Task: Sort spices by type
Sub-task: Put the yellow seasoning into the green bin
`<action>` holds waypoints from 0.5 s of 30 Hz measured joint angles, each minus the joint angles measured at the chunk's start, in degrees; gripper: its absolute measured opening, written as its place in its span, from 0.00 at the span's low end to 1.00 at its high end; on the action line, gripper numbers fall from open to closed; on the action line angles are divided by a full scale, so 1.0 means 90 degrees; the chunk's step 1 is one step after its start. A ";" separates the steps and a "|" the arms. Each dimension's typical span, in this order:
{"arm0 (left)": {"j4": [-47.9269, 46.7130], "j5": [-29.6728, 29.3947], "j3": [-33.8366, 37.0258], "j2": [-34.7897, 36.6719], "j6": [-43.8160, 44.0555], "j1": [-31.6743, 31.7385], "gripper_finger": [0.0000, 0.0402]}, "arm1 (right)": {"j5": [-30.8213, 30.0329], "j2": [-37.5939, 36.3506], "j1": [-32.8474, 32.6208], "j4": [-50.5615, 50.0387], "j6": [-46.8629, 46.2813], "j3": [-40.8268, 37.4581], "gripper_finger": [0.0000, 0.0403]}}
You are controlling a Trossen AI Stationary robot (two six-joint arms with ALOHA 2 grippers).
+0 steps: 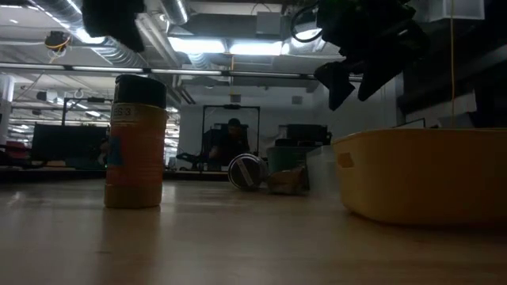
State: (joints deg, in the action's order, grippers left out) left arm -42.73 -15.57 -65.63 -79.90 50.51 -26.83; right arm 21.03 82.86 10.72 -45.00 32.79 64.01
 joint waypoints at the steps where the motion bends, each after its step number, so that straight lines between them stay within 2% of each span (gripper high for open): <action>1: -0.0066 -0.0001 0.0000 0.0000 0.0043 -0.0057 0.58 | 0.0001 -0.0002 0.0000 0.0011 -0.0043 0.0000 0.67; 10: -0.0042 0.0005 0.0272 -0.0244 0.0371 -0.0422 0.58 | 0.0001 -0.0002 0.0002 0.0034 -0.0165 0.0000 0.67; 15: -0.0025 0.0016 0.0274 -0.0586 -0.0207 -0.0592 0.58 | 0.0001 -0.0002 0.0002 0.0037 -0.0165 0.0000 0.67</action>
State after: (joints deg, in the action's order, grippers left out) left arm -42.96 -15.42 -63.16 -85.17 48.64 -32.16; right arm 21.03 82.85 10.74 -44.66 31.31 64.01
